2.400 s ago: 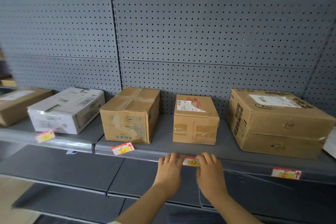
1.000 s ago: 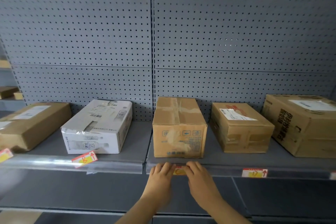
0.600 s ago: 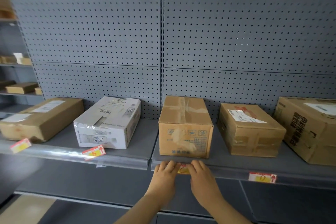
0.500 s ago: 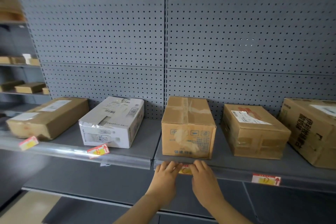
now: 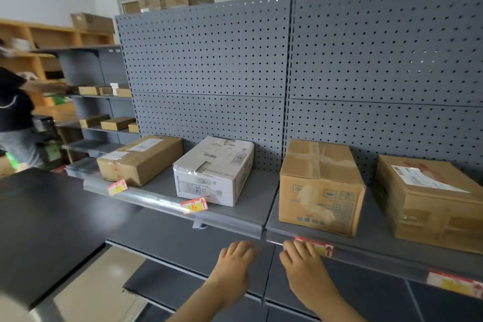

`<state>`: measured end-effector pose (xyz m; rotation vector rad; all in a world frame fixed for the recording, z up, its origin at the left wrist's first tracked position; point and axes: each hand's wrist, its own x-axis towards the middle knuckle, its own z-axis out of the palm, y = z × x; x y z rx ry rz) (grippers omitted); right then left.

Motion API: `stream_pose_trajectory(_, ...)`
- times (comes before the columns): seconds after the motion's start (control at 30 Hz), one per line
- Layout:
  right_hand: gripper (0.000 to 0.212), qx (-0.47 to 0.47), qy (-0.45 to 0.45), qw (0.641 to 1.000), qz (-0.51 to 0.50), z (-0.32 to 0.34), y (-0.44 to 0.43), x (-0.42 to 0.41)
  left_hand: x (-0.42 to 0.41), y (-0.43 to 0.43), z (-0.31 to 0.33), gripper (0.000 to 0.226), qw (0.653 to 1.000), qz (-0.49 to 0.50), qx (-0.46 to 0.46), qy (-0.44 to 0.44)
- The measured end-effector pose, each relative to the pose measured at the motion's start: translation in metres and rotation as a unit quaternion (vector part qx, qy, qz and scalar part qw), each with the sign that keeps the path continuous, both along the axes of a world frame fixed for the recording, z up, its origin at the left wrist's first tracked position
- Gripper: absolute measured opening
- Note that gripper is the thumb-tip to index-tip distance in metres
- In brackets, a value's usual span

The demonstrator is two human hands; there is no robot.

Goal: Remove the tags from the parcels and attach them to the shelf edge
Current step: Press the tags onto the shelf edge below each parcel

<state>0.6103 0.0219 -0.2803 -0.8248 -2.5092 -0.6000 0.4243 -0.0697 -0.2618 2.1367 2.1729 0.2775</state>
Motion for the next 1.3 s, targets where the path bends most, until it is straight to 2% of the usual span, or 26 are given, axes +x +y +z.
stream_pose_trajectory(0.13, 0.026, -0.058, -0.008, 0.995, 0.075, 0.011, -0.017, -0.068, -0.039, -0.007, 0.011, 0.067, 0.993, 0.096, 0.072, -0.023)
stream_pose_trajectory(0.2, 0.032, -0.075, 0.014, 0.994, 0.074, 0.019, -0.022, -0.105, -0.066, -0.008, 0.016, 0.067, 0.986, 0.132, 0.094, -0.029)
stream_pose_trajectory(0.3, 0.05, -0.124, 0.055, 0.989, 0.052, 0.028, -0.022, -0.157, -0.109, -0.007, 0.021, 0.069, 0.979, 0.168, 0.106, -0.039)
stream_pose_trajectory(0.43, 0.064, -0.178, 0.108, 0.978, 0.023, 0.036, -0.009, -0.214, -0.167, -0.001, 0.02, 0.073, 0.983, 0.164, 0.083, -0.024)
stream_pose_trajectory(0.57, 0.071, -0.211, 0.093, 0.971, -0.061, 0.048, -0.006, -0.25, -0.211, 0.012, 0.02, 0.076, 0.993, 0.108, 0.057, -0.002)
stream_pose_trajectory(0.77, 0.057, -0.205, 0.106, 0.97, -0.077, 0.044, -0.016, -0.272, -0.233, 0.02, 0.016, 0.077, 0.998, 0.033, 0.044, 0.029)
stream_pose_trajectory(0.93, 0.046, -0.243, 0.107, 0.96, -0.088, 0.046, -0.026, -0.272, -0.237, 0.021, 0.014, 0.073, 0.998, 0.022, 0.056, 0.008)
stream_pose_trajectory(1.07, 0.054, -0.201, 0.101, 0.969, -0.099, 0.044, -0.025, -0.272, -0.24, 0.021, 0.018, 0.069, 0.998, 0.02, 0.066, -0.004)
stream_pose_trajectory(1.13, 0.042, -0.216, 0.131, 0.963, -0.089, 0.052, -0.028, -0.273, -0.24, 0.019, 0.019, 0.069, 0.998, 0.02, 0.067, -0.009)
stream_pose_trajectory(1.2, 0.012, -0.235, 0.153, 0.957, -0.076, 0.061, -0.028, -0.274, -0.241, 0.019, 0.021, 0.069, 0.998, 0.02, 0.061, -0.01)
stream_pose_trajectory(1.3, 0.012, -0.199, 0.11, 0.972, -0.057, 0.064, -0.015, -0.276, -0.242, 0.021, 0.022, 0.072, 0.999, 0.024, 0.048, -0.01)
